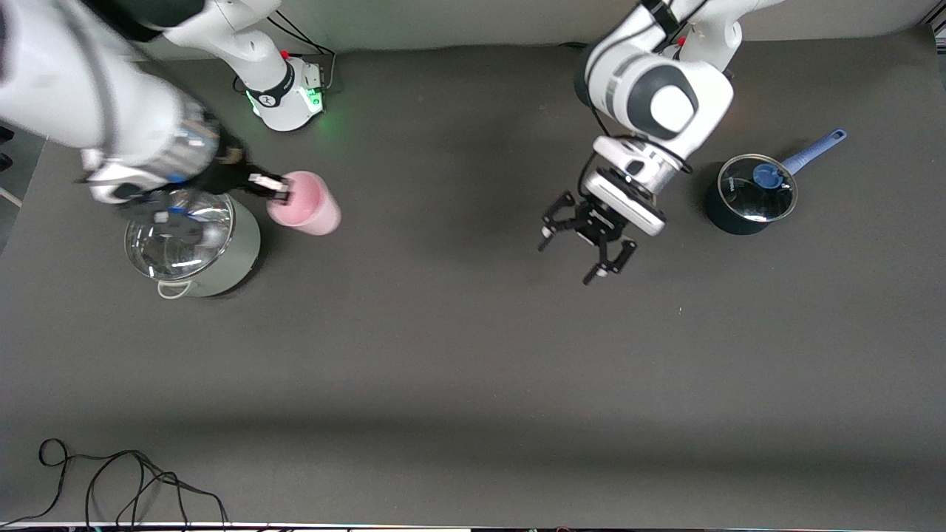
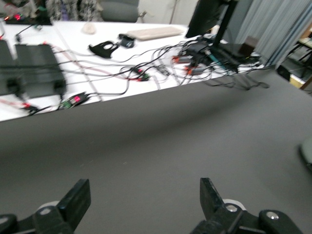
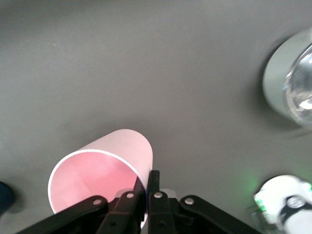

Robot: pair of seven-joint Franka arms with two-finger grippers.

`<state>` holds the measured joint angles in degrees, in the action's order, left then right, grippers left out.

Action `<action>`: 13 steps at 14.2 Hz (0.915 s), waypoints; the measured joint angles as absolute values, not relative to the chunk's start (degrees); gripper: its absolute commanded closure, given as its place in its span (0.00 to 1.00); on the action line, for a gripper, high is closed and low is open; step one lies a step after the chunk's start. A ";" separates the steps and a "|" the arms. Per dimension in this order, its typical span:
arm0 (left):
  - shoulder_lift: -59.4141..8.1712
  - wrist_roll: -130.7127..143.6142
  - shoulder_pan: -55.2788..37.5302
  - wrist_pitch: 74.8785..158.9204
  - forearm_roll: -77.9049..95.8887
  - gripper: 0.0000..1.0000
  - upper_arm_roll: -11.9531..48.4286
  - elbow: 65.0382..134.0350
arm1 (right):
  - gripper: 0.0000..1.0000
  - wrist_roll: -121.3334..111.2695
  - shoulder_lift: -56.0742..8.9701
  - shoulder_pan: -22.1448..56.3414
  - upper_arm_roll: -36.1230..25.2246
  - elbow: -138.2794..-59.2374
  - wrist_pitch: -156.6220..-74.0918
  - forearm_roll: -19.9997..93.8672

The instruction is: Transfer pink cup from left to right arm

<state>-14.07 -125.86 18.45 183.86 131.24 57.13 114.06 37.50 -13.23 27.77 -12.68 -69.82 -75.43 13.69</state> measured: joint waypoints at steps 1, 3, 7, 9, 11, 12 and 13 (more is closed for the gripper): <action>-15.28 -126.30 18.46 183.85 130.86 0.00 55.82 114.00 | 1.00 32.65 -12.45 27.74 -15.20 -70.07 -74.59 13.45; -17.52 -126.90 18.59 183.61 127.82 0.00 53.36 113.24 | 1.00 22.16 -10.79 27.67 -20.10 -71.98 -73.79 12.39; -19.68 -127.17 18.73 183.59 122.72 0.00 52.32 110.56 | 1.00 6.19 -9.66 27.47 -28.63 -78.23 -76.26 11.34; -19.71 -127.26 18.73 183.59 122.20 0.00 52.18 109.86 | 1.00 2.67 -9.65 27.46 -30.34 -82.85 -80.64 10.73; -19.97 -127.28 18.73 183.59 120.44 0.00 52.06 109.33 | 1.00 1.95 -9.61 27.47 -30.74 -88.11 -86.24 10.55; -20.27 -127.28 18.73 183.60 119.64 0.00 52.04 108.87 | 1.00 1.87 -9.60 27.54 -30.74 -90.80 -89.28 10.53; -20.57 -127.29 18.71 183.60 118.71 0.00 52.04 108.45 | 1.00 1.83 -9.61 27.67 -30.73 -93.43 -92.42 10.52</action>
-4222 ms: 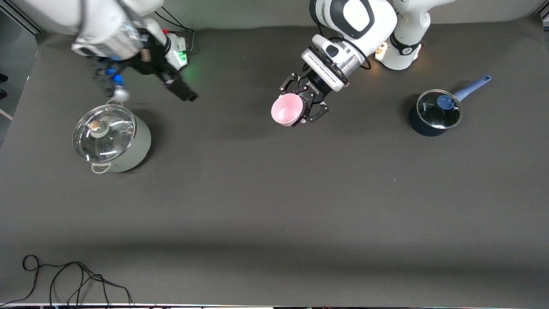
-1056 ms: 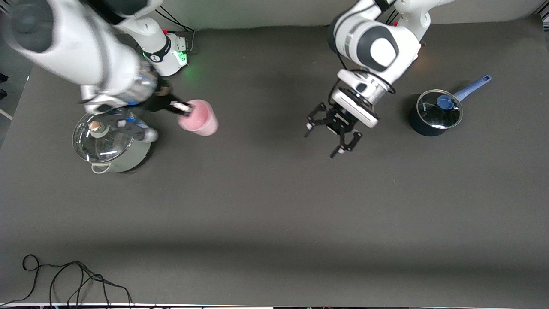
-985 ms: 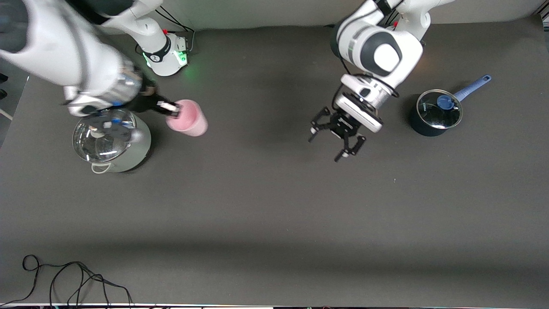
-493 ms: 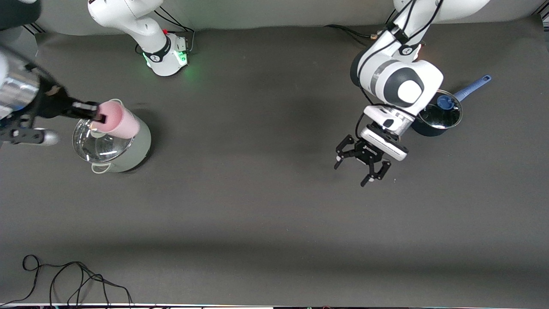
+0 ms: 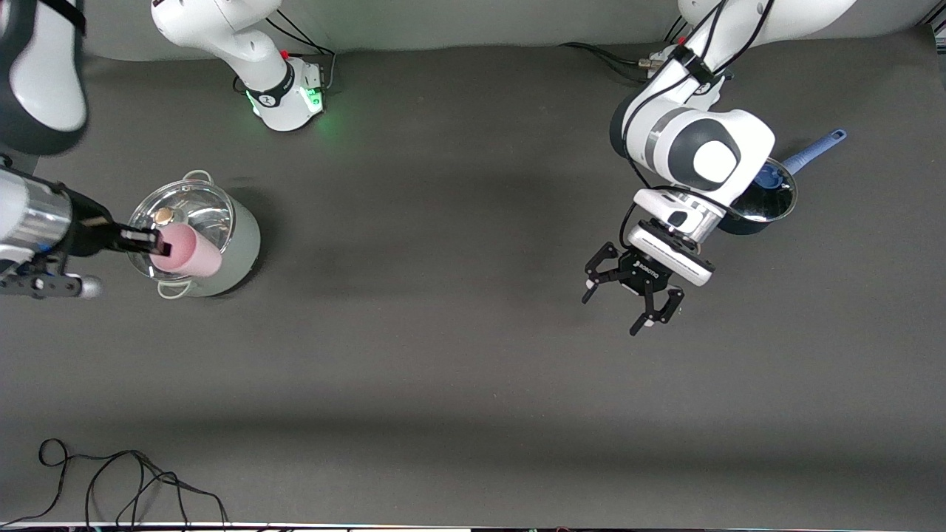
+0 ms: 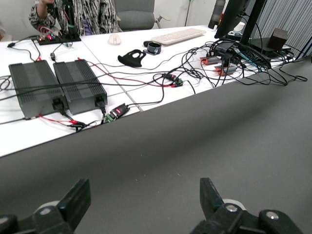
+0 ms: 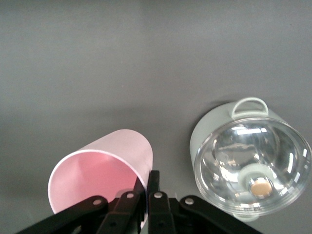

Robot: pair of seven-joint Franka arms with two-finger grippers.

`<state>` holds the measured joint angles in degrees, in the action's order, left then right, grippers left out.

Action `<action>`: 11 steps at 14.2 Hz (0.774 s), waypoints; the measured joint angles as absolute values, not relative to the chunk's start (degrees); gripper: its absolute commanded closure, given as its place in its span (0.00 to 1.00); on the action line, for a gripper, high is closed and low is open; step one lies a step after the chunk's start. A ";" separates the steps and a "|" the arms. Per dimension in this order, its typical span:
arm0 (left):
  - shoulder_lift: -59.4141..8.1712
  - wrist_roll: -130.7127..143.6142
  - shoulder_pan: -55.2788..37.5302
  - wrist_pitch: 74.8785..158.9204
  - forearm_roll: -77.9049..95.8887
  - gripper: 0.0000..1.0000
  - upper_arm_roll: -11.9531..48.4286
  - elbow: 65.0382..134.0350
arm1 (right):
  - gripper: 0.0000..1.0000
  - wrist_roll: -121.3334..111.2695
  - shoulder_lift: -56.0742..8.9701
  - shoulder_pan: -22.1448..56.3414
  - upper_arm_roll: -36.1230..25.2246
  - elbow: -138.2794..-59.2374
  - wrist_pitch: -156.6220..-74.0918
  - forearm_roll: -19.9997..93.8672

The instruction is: Transfer pink cup from left to right arm

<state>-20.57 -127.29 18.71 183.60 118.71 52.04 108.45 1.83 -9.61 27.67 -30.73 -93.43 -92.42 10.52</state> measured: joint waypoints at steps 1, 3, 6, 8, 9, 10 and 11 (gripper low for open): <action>-20.89 -127.30 18.68 183.62 117.20 0.00 52.04 108.12 | 1.00 1.82 -9.62 27.83 -30.73 -96.07 -95.74 10.52; -21.62 -127.20 18.69 183.62 111.47 0.00 51.98 108.00 | 1.00 1.82 -9.69 28.09 -30.72 -101.18 -101.99 10.52; -23.20 -123.09 19.17 183.14 101.47 0.00 51.80 108.07 | 1.00 0.65 -10.00 28.22 -30.65 -108.96 -112.09 10.52; -23.91 -116.60 19.75 181.07 93.56 0.00 51.75 108.32 | 1.00 -0.59 -10.81 28.23 -30.59 -113.65 -118.20 10.75; -24.15 -112.33 20.00 179.77 89.05 0.00 51.69 108.44 | 1.00 -1.15 -11.60 28.23 -30.53 -115.55 -120.70 11.51; -24.17 -107.89 20.14 178.36 84.64 0.00 51.45 108.73 | 1.00 -2.08 -12.64 28.25 -30.45 -116.91 -122.49 12.98; -24.14 -103.69 20.26 176.55 80.40 0.00 50.96 109.02 | 1.00 -3.49 -13.96 28.26 -30.38 -117.75 -123.76 14.90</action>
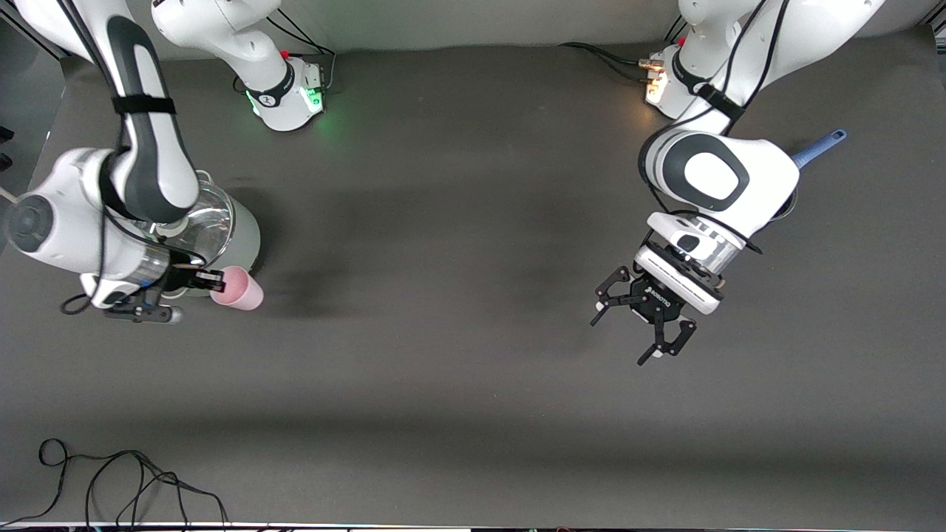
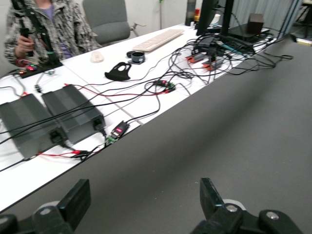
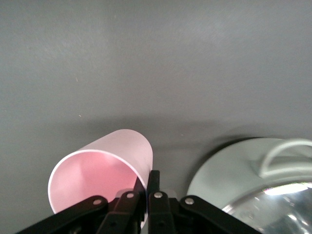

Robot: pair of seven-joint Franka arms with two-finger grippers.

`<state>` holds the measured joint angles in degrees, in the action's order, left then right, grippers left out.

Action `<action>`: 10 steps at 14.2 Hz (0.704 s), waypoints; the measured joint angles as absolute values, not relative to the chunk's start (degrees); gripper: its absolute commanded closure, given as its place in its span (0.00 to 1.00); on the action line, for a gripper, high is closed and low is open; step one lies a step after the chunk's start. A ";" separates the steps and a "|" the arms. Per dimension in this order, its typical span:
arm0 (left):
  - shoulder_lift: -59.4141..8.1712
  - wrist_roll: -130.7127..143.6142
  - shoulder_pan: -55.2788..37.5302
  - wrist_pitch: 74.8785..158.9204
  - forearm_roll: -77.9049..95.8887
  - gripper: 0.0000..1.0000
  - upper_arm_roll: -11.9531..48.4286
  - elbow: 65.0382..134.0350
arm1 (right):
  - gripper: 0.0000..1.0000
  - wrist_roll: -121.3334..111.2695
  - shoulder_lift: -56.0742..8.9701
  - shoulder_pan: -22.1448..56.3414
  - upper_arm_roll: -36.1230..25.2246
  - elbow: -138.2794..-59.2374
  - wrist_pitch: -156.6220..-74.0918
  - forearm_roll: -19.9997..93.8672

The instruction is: Transfer pink cup from left to right arm

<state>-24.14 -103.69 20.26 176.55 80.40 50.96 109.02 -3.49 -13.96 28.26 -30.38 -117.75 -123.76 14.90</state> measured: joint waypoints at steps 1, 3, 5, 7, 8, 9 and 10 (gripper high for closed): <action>-24.10 -99.67 20.38 173.85 76.16 0.00 50.02 109.11 | 1.00 -4.84 -15.40 28.28 -30.35 -118.10 -124.72 16.86; -23.46 -88.13 20.58 164.90 65.10 0.00 45.97 108.99 | 1.00 -6.18 -18.40 28.39 -30.24 -118.61 -127.66 19.24; -21.99 -71.49 21.17 155.22 51.43 0.00 41.98 108.43 | 1.00 -6.24 -20.75 28.54 -30.08 -119.40 -131.29 19.50; -20.19 -55.94 22.26 148.19 40.59 0.00 40.66 107.31 | 1.00 -6.30 -22.52 28.61 -29.83 -119.85 -133.49 19.53; -19.05 -49.90 22.86 144.25 37.24 0.00 40.20 106.69 | 1.00 -6.31 -23.09 28.62 -29.48 -119.93 -134.15 19.55; -17.84 -44.84 23.29 140.08 34.60 0.00 39.45 106.00 | 1.00 -6.31 -23.43 28.73 -29.21 -119.96 -134.47 19.58; -16.65 -40.31 23.50 136.17 32.02 0.00 38.27 105.27 | 0.92 -6.31 -23.63 28.77 -28.96 -119.97 -134.78 19.89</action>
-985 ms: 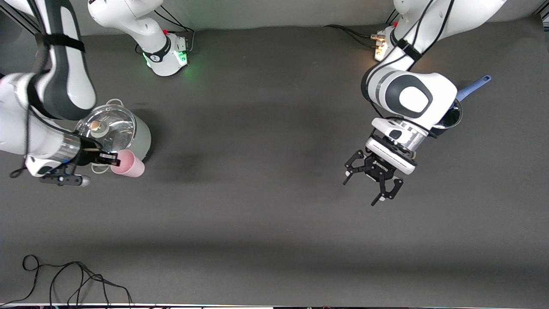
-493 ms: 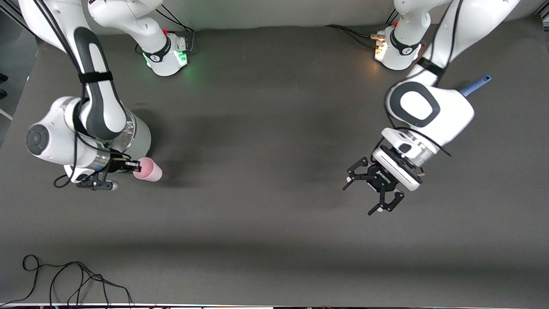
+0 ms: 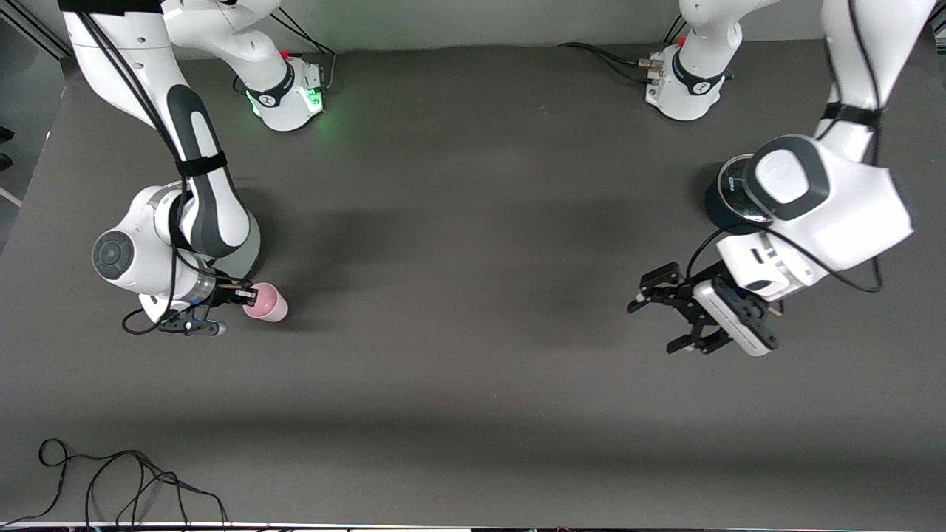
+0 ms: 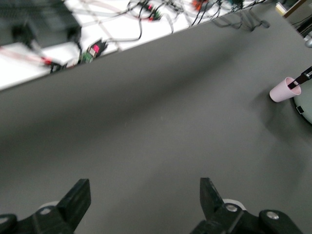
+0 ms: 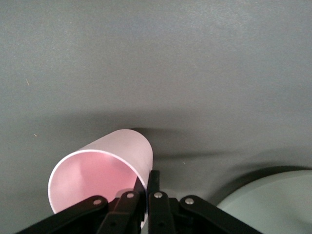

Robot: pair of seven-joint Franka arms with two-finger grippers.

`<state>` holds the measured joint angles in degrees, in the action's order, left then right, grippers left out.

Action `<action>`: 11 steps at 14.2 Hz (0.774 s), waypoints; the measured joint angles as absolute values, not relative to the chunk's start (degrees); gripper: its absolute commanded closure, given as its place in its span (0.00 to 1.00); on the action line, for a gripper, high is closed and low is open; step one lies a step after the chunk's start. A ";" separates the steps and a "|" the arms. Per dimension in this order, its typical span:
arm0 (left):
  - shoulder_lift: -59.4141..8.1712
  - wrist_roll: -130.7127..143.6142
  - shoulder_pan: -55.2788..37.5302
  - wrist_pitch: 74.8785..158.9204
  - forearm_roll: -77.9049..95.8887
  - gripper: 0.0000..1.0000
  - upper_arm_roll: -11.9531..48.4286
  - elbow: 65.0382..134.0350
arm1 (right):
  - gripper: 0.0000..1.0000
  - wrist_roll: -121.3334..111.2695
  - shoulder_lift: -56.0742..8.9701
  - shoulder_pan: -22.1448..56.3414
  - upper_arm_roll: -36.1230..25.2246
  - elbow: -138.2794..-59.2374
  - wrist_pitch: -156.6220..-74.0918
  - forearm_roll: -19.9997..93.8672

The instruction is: Transfer pink cup from left to right arm

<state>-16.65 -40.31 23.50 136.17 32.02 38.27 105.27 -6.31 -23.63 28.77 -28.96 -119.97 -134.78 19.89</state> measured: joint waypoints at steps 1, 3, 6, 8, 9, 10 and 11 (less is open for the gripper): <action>-15.77 -36.45 23.68 132.71 29.63 0.00 37.25 104.49 | 0.69 -6.31 -23.75 28.80 -28.85 -119.97 -134.83 20.71; -14.36 -28.79 23.88 126.95 24.64 0.00 35.75 103.25 | 0.28 -6.33 -23.87 28.81 -28.84 -119.97 -134.84 21.91; -12.16 -14.94 23.98 118.63 17.66 0.00 33.63 102.57 | 0.09 -6.35 -23.52 29.06 -28.82 -119.71 -134.72 22.31; -11.22 -4.47 24.06 113.63 12.84 0.00 33.11 101.90 | 0.03 -6.35 -21.91 29.75 -28.82 -119.38 -133.09 22.44; -10.90 -0.86 24.15 111.39 10.73 0.00 33.07 101.43 | 0.01 -6.35 -20.60 29.86 -28.85 -119.03 -131.63 22.44; -10.46 1.13 24.25 109.48 8.34 0.00 33.03 101.06 | 0.01 -6.35 -18.90 29.86 -28.98 -118.72 -130.08 22.43; -9.98 2.11 24.36 107.84 5.96 0.00 33.02 100.62 | 0.01 -6.35 -16.96 29.87 -29.27 -118.44 -128.66 22.17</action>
